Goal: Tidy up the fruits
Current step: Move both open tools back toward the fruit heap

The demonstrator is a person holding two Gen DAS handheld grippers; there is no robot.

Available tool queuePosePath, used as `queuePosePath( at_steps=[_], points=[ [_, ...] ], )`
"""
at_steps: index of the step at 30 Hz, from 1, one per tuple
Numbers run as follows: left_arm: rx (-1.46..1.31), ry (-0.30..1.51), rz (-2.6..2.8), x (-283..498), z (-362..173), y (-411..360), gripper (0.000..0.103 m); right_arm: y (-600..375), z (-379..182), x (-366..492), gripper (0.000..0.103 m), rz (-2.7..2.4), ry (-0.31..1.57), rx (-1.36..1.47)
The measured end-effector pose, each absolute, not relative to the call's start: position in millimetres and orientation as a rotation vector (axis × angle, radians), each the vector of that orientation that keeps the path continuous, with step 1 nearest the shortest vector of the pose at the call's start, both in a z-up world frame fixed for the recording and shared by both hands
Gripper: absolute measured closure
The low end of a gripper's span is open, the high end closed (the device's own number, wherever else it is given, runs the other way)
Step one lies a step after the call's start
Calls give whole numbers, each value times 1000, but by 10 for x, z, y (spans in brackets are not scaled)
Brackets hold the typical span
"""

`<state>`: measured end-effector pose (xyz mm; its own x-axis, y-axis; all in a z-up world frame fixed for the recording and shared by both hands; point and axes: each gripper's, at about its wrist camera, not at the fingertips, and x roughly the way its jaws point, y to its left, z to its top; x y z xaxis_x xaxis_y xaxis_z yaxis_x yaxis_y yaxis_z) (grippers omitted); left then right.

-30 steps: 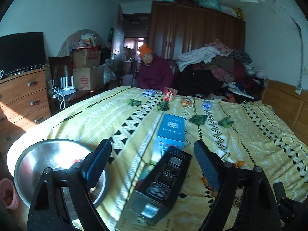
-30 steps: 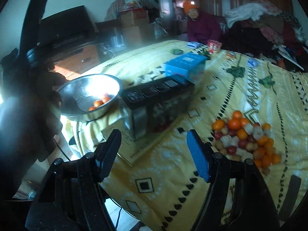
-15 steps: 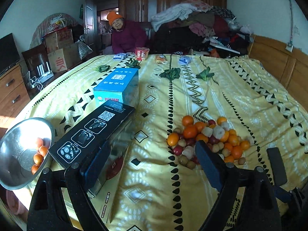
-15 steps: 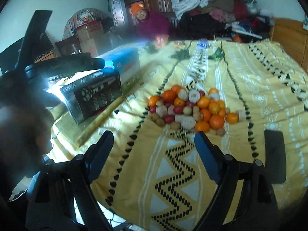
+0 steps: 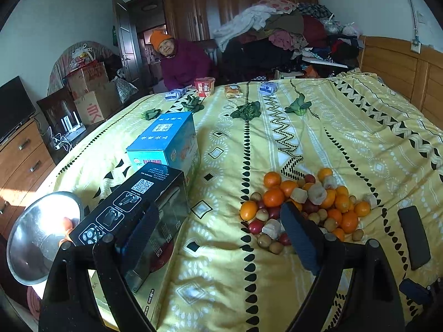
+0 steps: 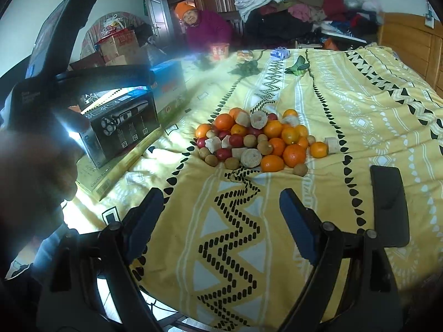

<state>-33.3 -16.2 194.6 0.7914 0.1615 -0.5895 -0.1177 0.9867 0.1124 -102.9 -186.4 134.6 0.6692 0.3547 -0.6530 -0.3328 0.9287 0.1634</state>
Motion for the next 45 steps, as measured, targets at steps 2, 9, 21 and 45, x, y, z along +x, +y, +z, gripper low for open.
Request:
queuePosePath(
  at_steps=[2,9,21,45],
  points=[
    [73,655,144,-311,1910,-167,12,-1852,1322,-1023,17,391,750,31],
    [-16,722,39,-203,1691,-98,12,-1859,1219,-978,17,407,774,36],
    [-243,975,-242,31,661,-90,61,-2027,768,-922,21,390,854,50],
    [-273,1056,-226,759,217,-62,73,-2266,408,-715,21,350,935,121]
  ],
)
